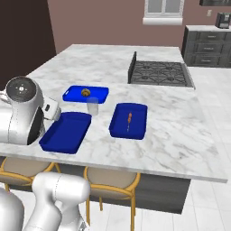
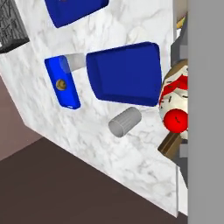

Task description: Take the cupcake and donut from the fridge and place them on the empty tray on the dining counter.

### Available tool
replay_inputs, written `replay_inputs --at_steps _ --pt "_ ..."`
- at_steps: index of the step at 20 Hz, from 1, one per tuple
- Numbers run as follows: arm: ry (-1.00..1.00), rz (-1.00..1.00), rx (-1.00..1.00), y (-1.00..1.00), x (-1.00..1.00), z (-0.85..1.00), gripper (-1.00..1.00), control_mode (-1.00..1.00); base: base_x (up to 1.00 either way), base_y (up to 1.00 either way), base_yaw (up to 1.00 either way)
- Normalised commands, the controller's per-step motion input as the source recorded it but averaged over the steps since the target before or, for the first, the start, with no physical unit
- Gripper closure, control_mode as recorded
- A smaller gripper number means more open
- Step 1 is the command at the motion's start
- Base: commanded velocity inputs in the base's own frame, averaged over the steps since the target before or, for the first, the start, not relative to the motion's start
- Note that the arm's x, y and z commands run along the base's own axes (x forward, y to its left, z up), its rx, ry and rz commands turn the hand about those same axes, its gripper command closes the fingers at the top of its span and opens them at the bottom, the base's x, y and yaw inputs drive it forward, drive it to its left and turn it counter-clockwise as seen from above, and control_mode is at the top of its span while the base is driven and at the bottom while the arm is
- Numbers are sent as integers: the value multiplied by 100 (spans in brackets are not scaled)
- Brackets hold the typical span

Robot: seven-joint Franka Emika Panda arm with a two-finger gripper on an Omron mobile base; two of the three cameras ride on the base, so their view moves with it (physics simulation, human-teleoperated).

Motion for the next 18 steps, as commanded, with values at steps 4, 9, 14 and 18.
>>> replay_inputs --at_steps 4,9,14,18 --pt "12 12 0 67 78 -74 100 -100 0 0 0" --pt "5 -1 -10 58 75 -29 100 -100 0 0 0" --pt "0 -2 -5 3 55 -38 100 -100 0 0 0" --pt "0 0 -2 0 46 -49 100 -100 0 0 0"
